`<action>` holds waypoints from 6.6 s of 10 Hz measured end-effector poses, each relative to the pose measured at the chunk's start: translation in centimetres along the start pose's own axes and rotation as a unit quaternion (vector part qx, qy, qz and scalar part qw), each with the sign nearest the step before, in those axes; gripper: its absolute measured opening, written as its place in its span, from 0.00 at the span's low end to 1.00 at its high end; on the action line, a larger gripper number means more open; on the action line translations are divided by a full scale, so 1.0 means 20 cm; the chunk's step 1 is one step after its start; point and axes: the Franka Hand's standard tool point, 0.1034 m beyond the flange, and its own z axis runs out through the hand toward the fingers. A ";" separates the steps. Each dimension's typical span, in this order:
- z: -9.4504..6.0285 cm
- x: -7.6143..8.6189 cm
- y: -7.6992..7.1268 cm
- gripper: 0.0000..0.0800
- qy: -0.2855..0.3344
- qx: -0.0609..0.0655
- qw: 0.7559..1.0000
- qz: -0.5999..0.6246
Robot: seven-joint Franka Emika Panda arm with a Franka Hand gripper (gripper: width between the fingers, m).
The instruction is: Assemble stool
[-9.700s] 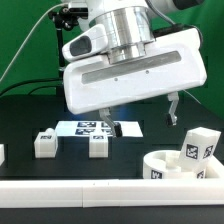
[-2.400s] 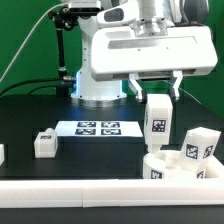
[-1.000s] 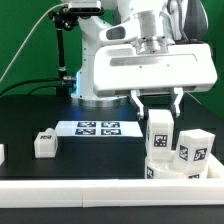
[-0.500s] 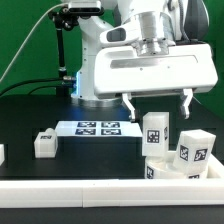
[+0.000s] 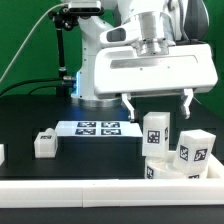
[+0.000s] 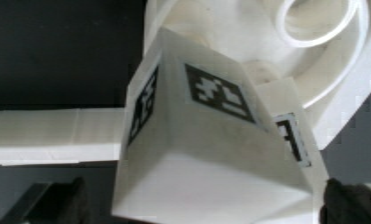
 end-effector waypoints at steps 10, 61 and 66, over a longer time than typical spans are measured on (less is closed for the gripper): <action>-0.06 0.01 0.01 0.81 -0.221 0.050 0.962 0.154; 0.00 0.13 -0.15 0.81 -0.300 -0.094 0.601 0.735; -0.03 0.17 -0.13 0.81 -0.323 -0.035 0.771 0.548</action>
Offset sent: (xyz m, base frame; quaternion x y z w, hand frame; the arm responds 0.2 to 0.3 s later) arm 0.0027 -0.0105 0.0255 -0.0551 -0.1096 0.1462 0.9816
